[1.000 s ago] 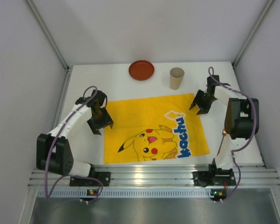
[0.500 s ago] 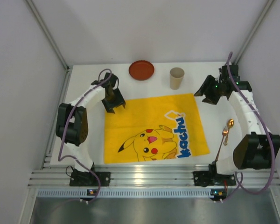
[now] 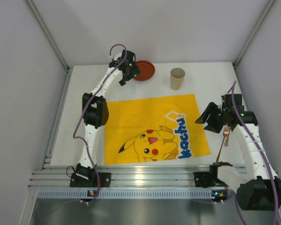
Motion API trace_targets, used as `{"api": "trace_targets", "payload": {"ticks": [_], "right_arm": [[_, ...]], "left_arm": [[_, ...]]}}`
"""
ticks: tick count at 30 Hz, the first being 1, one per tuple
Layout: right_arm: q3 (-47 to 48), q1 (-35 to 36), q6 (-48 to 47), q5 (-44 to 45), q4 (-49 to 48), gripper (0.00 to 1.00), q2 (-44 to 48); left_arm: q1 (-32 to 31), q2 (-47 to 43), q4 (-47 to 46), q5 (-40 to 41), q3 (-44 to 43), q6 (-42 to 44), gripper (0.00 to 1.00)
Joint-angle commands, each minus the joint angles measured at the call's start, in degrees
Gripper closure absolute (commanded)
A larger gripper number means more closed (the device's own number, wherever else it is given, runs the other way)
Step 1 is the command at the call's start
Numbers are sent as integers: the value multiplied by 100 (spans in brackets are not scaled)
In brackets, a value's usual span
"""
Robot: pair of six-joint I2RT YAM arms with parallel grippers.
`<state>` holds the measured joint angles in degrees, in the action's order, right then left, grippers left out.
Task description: Set the dinner table for one person
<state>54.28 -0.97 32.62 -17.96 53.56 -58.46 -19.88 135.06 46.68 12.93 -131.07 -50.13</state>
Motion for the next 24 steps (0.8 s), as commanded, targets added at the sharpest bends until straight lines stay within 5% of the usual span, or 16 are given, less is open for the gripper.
{"api": "trace_targets", "payload": {"ticks": [1,6,13,19,24], "right_arm": [[-119,9,34,327,278,40,325],[-146,9,279,872,690,40,571],[-138,9,860,1083,937,40,678],[179,9,966,1145,902,40,230],[399,9,904,1101,735,40,-130]], "left_arm": [[89,459,-330,132,-358,-173,3],[274,1415,-931,-255,-1183,125,3],[511,1971,-1688,-607,-1272,232,9],[529,2156,-1688,-669,-1281,240,38],[415,2296,-1741,-818,-1439,372,46]]}}
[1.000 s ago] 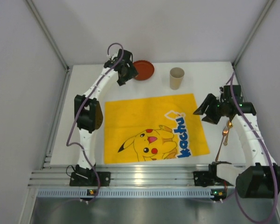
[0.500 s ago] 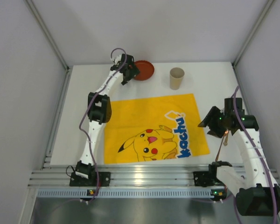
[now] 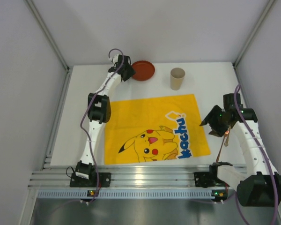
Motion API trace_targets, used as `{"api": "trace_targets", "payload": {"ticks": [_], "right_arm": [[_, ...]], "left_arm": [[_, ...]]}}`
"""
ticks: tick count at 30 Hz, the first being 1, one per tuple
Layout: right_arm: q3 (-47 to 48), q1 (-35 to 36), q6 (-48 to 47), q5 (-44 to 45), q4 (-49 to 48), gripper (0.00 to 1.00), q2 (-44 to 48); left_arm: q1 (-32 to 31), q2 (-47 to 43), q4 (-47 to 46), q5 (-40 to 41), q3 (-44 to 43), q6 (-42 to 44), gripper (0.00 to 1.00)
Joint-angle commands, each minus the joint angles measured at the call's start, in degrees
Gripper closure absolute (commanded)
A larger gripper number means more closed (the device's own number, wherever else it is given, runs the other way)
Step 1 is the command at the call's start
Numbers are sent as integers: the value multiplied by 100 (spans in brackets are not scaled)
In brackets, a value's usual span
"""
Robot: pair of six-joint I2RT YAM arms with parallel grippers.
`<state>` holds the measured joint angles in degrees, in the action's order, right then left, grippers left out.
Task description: Set the dinner table for one person
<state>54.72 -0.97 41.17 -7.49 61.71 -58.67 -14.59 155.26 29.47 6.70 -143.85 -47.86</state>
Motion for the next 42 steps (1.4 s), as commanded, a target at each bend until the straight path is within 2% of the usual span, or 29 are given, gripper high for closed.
{"api": "trace_targets", "payload": {"ticks": [1,5,7,8,9,10,11,19,27,30,33,35,40,42], "right_arm": [[373,9,-20,63,-89,40,-153],[355,9,-161,98,-107,40,-276],[329,1,-240,89,-116,40,-294],[320,1,-267,98,-133,40,-294],[320,1,-293,98,-133,40,-294],[329,-8,-363,116,-133,40,-302],[338,-26,-399,124,-151,39,-329],[215,-70,-671,-147,-458,39,-522],[127,-70,-926,-438,-985,39,-750],[162,-70,-1014,-499,-1170,39,-856],[197,-70,-1093,-639,-1328,39,-1075],[197,-70,-1111,-719,-1451,39,-1181],[171,-70,-1190,-851,-1575,40,-1392],[109,-70,-1269,-851,-1557,40,-1357]], "left_arm": [[-132,285,-47,-213,-178,154,48],[-167,434,-126,-494,-196,48,53],[-167,444,-109,-477,-196,31,63],[-167,435,-74,-459,-187,22,70],[-167,417,-56,-433,-187,13,86],[-158,417,-38,-433,-187,-13,96],[-150,382,-21,-398,-178,-31,100],[-18,-232,-65,-898,384,153,100],[-53,-1594,190,-1785,1060,705,100],[-289,-2393,532,-2040,1806,1259,100],[-641,-3316,665,-2129,3053,1611,100],[-1044,-3973,743,-1841,3993,1796,100],[-1599,-5030,735,-1804,6004,1455,100],[-1705,-5487,674,-1655,6464,1323,100]]}}
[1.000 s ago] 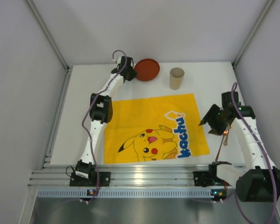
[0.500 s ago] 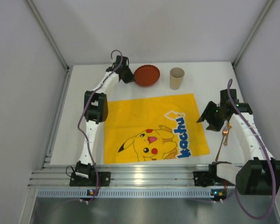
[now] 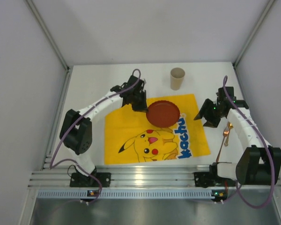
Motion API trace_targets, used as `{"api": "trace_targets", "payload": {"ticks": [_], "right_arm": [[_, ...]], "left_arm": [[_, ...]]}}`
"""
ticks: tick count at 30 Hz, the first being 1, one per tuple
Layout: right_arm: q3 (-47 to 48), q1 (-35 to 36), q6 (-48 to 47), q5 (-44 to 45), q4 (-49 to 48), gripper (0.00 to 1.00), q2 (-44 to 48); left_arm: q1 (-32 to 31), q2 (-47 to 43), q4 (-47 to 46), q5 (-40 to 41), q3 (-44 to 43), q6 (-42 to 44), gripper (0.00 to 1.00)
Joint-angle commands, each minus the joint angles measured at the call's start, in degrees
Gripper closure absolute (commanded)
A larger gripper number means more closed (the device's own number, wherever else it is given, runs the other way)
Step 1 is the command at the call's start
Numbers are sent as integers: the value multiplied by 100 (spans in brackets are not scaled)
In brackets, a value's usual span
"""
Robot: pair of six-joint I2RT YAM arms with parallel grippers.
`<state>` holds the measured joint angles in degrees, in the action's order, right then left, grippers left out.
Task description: Set the dinner table for one person
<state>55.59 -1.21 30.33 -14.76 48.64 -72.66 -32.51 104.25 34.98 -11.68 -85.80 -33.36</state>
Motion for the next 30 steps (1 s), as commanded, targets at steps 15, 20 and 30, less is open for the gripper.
{"api": "trace_targets", "payload": {"ticks": [15,20,30], "right_arm": [[-357,-46,-370,-35,-30,40,350],[82,-46,-212,-61,40,40,235],[1778,251,517,-457,-188,37,-563]], "left_arm": [[-89,-432,-186,342,1892,-364,100],[-89,-343,114,570,1523,-337,81],[95,-976,852,1493,1196,-197,46]]}}
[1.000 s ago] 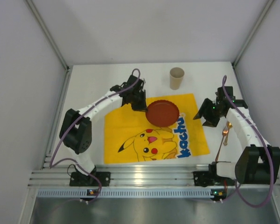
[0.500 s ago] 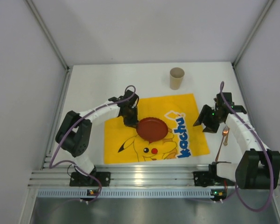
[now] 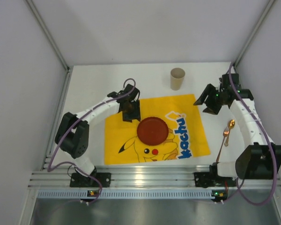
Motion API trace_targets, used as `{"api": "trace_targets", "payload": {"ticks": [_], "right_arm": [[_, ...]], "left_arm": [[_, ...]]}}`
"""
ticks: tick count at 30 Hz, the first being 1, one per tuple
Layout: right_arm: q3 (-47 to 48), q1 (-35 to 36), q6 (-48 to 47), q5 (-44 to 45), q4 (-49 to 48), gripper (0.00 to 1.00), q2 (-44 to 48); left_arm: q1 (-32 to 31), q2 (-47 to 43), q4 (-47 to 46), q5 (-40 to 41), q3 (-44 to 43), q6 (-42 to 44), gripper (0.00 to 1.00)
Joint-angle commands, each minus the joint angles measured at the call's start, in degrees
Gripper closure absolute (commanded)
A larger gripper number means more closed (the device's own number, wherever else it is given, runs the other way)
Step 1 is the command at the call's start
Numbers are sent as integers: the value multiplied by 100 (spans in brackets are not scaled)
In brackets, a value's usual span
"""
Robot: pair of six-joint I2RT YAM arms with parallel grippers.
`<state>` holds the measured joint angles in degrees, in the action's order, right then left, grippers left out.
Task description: Set the dinner table for one person
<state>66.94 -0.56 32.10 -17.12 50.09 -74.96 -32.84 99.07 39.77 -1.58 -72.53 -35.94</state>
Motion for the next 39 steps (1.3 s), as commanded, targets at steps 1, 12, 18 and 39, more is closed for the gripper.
{"api": "trace_targets", "payload": {"ticks": [1,12,18,39], "right_arm": [[845,240,358,-221,-428,37,-509],[5046,425,402,192,-113,37,-4033],[6296,442,1000,157,-314,38,-5449],[6253,574,596,746,-280,100,-5495]], "left_arm": [[216,-606,339,579,-34,52,46],[1719,-267,-724,185,1259,377,55],[1904,524,-918,-131,865,377,58],[2098,764,-322,-307,-23,500,62]]}}
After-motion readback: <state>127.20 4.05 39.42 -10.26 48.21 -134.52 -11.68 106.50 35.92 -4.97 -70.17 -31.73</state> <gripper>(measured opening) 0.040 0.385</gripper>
